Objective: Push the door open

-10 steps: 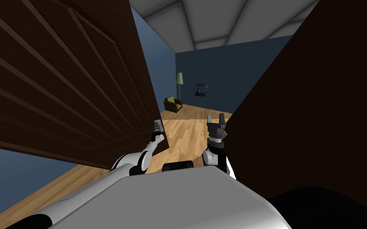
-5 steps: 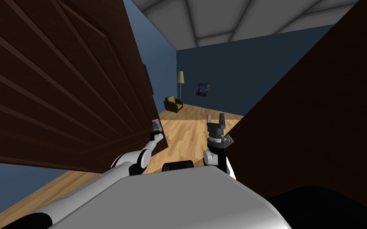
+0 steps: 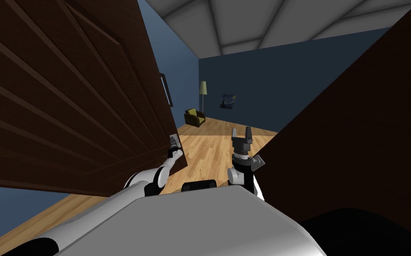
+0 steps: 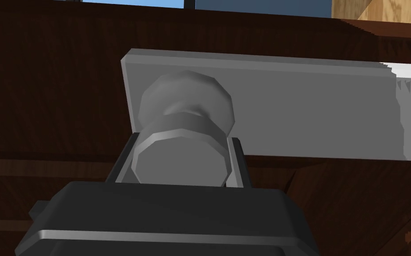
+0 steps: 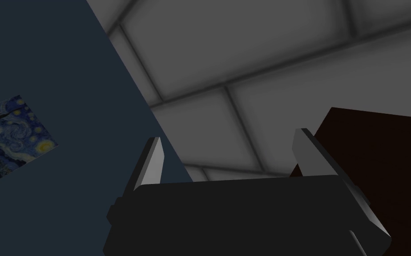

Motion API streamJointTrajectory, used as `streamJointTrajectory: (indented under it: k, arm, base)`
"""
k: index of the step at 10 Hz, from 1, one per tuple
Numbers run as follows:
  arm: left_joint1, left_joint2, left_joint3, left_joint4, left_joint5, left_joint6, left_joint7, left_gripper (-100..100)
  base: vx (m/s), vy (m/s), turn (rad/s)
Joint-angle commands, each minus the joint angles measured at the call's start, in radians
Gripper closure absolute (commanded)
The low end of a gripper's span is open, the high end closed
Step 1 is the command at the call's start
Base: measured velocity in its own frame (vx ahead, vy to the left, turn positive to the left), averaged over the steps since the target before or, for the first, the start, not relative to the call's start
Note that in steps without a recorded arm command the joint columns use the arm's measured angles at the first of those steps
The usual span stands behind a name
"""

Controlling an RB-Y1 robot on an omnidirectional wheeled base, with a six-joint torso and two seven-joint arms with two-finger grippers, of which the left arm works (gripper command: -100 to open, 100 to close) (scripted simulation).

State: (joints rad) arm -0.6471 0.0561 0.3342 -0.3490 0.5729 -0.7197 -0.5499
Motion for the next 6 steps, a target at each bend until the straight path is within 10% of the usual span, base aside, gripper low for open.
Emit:
streamJointTrajectory:
  k: [1, 6]
  arm:
    - [-0.001, -0.005, 0.014, -0.017, 0.013, -0.004, -0.015, 100]
    - [0.006, 0.013, 0.041, 0.005, 0.04, -0.02, -0.042, 100]
  base:
    - [0.157, -0.06, 0.072]
    - [0.14, -0.001, 0.024]
